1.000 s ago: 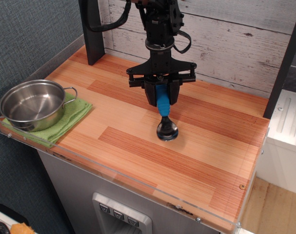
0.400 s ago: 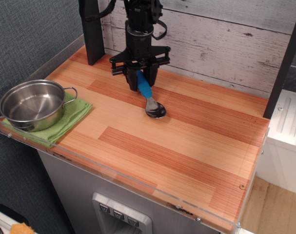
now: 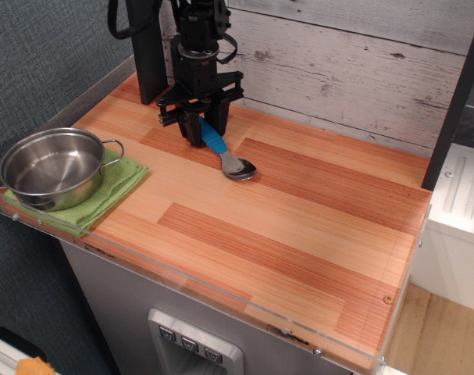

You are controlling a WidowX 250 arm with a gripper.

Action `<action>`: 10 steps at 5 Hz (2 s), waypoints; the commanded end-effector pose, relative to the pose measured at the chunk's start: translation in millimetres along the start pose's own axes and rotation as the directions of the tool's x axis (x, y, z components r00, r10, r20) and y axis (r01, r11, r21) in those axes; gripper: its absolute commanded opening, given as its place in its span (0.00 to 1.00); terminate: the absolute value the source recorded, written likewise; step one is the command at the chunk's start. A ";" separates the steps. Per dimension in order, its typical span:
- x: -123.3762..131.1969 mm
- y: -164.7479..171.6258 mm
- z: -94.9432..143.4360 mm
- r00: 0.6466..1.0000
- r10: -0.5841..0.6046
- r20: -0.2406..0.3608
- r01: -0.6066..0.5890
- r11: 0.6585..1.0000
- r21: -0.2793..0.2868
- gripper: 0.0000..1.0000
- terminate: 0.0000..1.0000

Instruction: Move the spoon above the pot and a bit to the right.

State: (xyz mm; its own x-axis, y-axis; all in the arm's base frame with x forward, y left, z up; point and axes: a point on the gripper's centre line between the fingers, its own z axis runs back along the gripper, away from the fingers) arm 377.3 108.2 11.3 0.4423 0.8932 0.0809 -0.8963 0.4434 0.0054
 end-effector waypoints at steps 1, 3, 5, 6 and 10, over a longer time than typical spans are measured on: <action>4.9 6.8 16.9 0.998 0.043 0.053 -0.044 0.999 0.008 0.00 0.00; 0.5 5.4 26.1 0.995 -0.057 0.082 0.056 0.998 0.013 1.00 0.00; -4.8 -4.5 47.5 0.987 -0.129 0.092 0.132 0.991 -0.027 1.00 0.00; -15.8 -5.5 65.6 0.976 -0.185 0.119 0.195 0.977 -0.081 1.00 0.00; -44.0 23.8 88.4 0.709 -0.692 0.135 0.700 0.714 -0.019 1.00 0.00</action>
State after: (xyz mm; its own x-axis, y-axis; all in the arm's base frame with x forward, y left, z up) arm 344.0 61.6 72.7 0.9418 0.3131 0.1221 -0.3208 0.9459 0.0486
